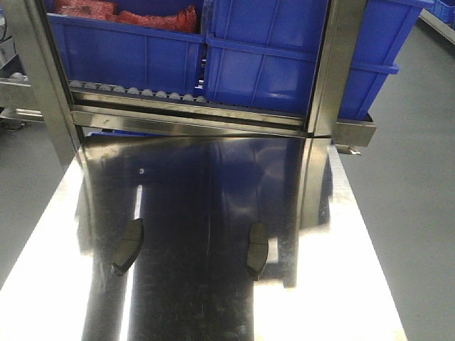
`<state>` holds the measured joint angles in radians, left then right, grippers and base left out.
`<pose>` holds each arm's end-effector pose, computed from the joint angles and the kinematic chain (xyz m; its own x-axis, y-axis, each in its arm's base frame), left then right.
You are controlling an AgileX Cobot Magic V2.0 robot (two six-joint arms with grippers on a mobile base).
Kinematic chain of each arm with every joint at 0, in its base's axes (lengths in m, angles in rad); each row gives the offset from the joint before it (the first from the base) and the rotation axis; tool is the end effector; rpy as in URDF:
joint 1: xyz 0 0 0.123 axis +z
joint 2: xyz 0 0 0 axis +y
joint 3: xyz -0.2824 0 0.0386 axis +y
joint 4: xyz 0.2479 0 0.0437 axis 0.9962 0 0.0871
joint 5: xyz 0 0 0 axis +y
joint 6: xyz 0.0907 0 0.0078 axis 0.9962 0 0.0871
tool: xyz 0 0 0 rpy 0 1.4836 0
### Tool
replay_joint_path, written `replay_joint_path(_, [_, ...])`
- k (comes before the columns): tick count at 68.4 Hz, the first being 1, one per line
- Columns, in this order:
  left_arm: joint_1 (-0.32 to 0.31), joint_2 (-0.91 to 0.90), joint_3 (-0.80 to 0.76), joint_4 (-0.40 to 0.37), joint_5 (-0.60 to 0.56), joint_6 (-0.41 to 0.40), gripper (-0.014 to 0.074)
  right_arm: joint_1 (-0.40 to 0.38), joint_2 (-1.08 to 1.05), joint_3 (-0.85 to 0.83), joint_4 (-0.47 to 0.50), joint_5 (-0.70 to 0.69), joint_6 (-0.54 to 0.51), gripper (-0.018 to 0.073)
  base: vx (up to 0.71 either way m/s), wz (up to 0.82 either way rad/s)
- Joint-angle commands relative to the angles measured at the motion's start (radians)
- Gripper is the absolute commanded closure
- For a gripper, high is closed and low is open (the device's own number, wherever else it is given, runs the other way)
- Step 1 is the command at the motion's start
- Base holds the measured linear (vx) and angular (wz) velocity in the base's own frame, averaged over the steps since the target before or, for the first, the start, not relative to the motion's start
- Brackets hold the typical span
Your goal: Move and align brake pads A on conveyor
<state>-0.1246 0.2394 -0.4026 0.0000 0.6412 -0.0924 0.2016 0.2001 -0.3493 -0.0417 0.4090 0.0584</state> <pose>0.0560 -0.0070 0.2761 -0.3878 -0.0444 -0.9207 0.0889 0.9924 -0.0853 0.0583 0.0104 0.2813 -0.1716 -0.0145 -0.9851 -0.1808 0.9834 0.0170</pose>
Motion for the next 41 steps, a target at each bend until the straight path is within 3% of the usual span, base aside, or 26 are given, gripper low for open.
replay_joint_path(1, [-0.004, 0.012, -0.024, 0.0, -0.076, -0.002, 0.0163, -0.001, 0.01, -0.025, -0.007, -0.075, -0.009, 0.0127, 0.08, -0.09])
replay_joint_path(41, [-0.004, 0.012, -0.024, 0.0, -0.076, -0.002, 0.0163, -0.001, 0.01, -0.025, -0.007, -0.075, -0.009, 0.0127, 0.06, -0.1])
